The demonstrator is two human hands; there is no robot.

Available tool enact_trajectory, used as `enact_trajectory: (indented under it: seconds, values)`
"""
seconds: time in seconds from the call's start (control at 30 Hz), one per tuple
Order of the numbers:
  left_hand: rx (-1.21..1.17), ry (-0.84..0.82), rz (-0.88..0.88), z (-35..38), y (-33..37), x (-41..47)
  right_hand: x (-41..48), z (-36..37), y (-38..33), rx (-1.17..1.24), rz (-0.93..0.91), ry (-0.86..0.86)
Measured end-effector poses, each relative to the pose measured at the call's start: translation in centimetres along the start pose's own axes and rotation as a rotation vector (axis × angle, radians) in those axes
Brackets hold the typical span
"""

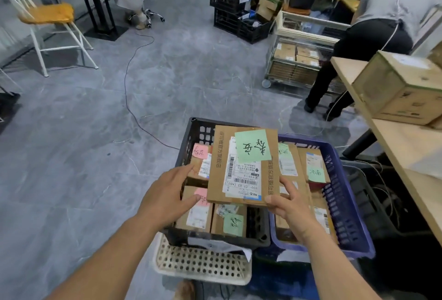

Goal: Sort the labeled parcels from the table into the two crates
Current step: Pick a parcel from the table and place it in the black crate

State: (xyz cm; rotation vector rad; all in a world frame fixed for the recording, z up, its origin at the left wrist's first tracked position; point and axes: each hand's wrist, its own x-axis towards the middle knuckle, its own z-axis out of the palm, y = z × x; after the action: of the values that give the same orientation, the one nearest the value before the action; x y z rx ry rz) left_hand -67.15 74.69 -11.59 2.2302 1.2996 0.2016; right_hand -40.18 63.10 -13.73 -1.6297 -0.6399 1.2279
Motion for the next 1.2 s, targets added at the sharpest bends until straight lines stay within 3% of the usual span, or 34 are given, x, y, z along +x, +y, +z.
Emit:
enact_trajectory:
  seconds: [0.4, 0.7, 0.97, 1.2]
  values:
    - [0.173, -0.201, 0.054, 3.1, -8.1, 12.8, 12.8, 3.9, 5.6, -0.035, 0.152, 0.019]
    - [0.285, -0.164, 0.031, 7.0, -12.5, 22.8, 25.0, 5.4, 11.6, -0.023, 0.225, -0.005]
    - [0.307, -0.168, 0.0, 9.5, -15.6, 24.7, 33.3, 9.3, 14.6, -0.056, 0.247, -0.07]
    - [0.272, -0.147, 0.002, 10.2, -16.1, 24.5, 34.6, 9.9, 15.7, -0.165, 0.321, -0.088]
